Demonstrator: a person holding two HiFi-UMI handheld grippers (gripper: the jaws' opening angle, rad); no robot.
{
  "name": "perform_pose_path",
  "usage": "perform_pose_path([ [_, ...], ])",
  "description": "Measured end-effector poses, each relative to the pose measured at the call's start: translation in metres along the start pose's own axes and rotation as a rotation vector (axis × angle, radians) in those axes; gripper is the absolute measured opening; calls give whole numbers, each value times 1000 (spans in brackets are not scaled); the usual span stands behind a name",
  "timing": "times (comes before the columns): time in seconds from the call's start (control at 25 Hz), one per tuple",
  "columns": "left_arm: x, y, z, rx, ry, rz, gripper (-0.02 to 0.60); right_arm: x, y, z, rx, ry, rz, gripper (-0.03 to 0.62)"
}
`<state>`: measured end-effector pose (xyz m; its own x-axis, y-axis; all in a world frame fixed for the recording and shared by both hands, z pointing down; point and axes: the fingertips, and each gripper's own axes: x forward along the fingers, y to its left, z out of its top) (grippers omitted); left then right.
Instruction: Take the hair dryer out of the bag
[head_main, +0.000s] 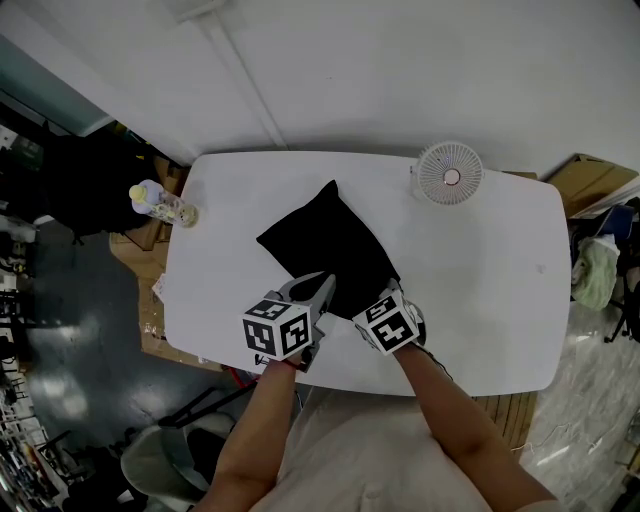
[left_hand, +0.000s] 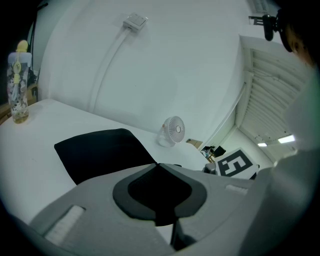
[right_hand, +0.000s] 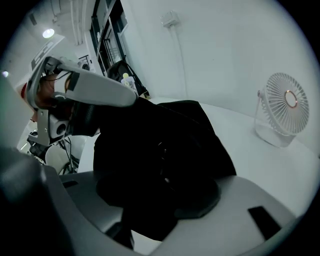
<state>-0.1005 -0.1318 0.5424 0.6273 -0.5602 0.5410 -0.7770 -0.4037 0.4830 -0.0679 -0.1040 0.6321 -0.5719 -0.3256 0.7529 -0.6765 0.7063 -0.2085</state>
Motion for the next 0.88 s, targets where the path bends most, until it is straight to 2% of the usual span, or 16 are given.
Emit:
perform_pose_path([
  [0.32,5,15,-4,-10,29,5,26,20,-7,-9,-58,109,-69,235],
  [0.64,8,16,-8,-8,47,-9,25,37,-11,-10,-69,138,-97,244],
  [0.88,7,16,-10,-4,57,-19,26,40,-15,-6,-83,154,-125,195],
])
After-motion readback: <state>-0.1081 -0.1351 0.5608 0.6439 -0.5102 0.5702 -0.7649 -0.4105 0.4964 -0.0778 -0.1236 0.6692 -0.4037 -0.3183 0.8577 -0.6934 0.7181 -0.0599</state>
